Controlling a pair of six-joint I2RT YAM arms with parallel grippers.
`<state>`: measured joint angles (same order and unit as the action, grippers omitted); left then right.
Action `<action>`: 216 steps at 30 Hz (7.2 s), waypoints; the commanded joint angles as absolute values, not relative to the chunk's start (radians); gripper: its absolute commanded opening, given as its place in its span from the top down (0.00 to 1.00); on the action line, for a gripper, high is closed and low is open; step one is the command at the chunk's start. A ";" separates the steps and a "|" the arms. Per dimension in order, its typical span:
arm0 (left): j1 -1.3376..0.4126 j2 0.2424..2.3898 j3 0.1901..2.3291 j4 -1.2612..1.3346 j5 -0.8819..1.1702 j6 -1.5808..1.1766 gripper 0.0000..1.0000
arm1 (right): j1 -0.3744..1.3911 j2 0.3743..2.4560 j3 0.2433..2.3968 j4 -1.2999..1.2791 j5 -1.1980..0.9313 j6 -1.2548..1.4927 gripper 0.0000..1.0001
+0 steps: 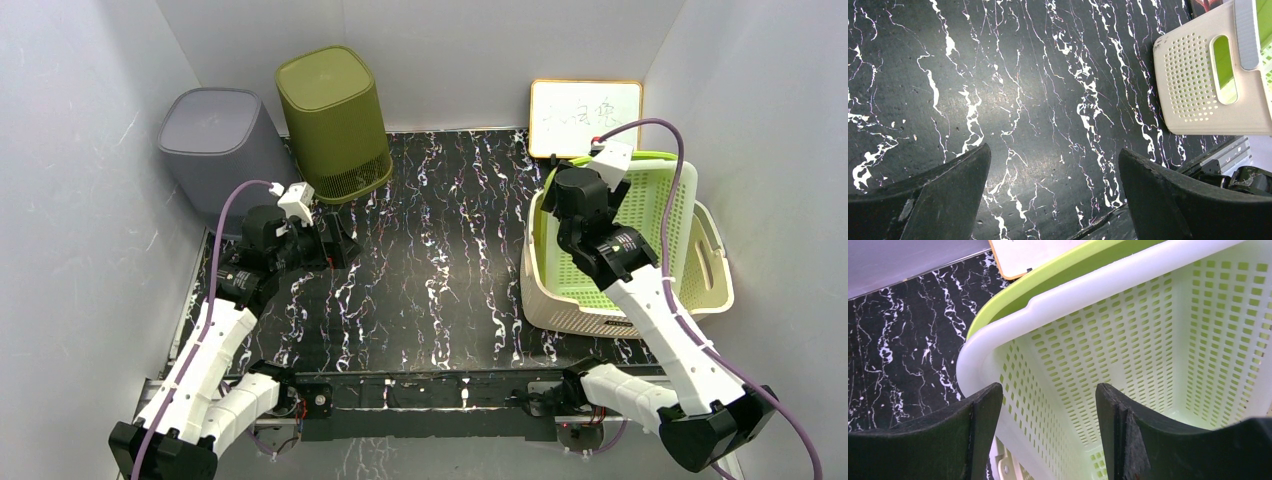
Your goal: Turn the large container upside down
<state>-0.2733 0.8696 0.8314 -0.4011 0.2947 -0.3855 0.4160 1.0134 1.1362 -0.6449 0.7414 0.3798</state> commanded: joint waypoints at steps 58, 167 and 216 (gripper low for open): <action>-0.275 0.791 0.733 -0.453 0.272 -0.380 0.02 | 0.394 1.038 1.045 -0.441 0.802 0.244 1.00; -0.275 0.898 1.654 -0.752 0.147 -0.349 0.02 | 0.880 1.556 0.770 0.935 0.217 1.044 1.00; -0.275 0.886 1.475 -0.691 0.158 -0.357 0.02 | 0.919 1.509 0.870 -0.008 0.558 0.843 0.49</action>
<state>-0.2733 0.8696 1.4765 -0.7174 0.1406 -0.3592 0.8547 1.6253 0.7975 0.1860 0.4606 0.9428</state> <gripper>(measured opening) 0.983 0.502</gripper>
